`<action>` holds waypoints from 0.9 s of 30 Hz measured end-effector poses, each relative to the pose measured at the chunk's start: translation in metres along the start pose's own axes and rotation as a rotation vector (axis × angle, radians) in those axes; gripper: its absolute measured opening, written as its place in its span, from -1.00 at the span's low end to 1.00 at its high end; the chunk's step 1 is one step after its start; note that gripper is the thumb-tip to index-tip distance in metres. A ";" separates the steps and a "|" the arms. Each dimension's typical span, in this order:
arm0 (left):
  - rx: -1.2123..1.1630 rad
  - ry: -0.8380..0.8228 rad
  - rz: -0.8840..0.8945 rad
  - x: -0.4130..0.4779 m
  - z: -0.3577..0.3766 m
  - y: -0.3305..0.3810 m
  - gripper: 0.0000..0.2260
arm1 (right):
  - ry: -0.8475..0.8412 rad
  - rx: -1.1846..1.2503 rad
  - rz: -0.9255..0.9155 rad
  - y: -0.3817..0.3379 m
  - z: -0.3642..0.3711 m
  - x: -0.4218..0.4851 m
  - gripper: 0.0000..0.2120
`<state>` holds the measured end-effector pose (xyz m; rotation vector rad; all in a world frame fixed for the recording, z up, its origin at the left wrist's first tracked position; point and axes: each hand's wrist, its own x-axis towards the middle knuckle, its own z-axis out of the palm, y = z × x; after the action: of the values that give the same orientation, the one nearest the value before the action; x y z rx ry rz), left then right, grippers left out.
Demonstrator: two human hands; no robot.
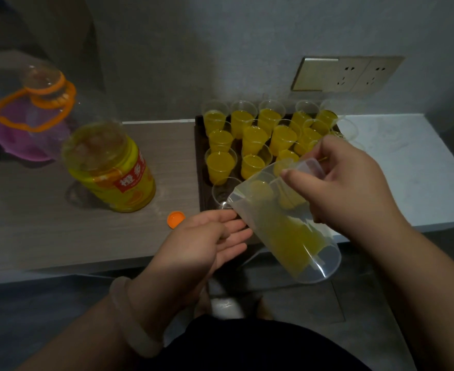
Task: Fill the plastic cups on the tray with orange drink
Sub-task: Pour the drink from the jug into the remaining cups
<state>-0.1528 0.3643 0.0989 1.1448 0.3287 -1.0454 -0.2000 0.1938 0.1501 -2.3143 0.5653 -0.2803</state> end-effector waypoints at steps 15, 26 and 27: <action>-0.042 -0.030 -0.077 0.001 -0.022 0.015 -0.61 | -0.036 -0.106 0.021 -0.020 0.024 0.013 -0.75; -0.058 -0.072 -0.124 0.005 -0.029 0.021 -0.63 | -0.050 -0.220 0.019 -0.030 0.026 0.021 -0.75; -0.052 -0.079 -0.124 0.005 -0.029 0.021 -0.63 | -0.051 -0.227 0.016 -0.031 0.026 0.022 -0.75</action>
<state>-0.1249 0.3873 0.0952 1.0441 0.3661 -1.1810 -0.1618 0.2187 0.1538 -2.5263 0.6177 -0.1557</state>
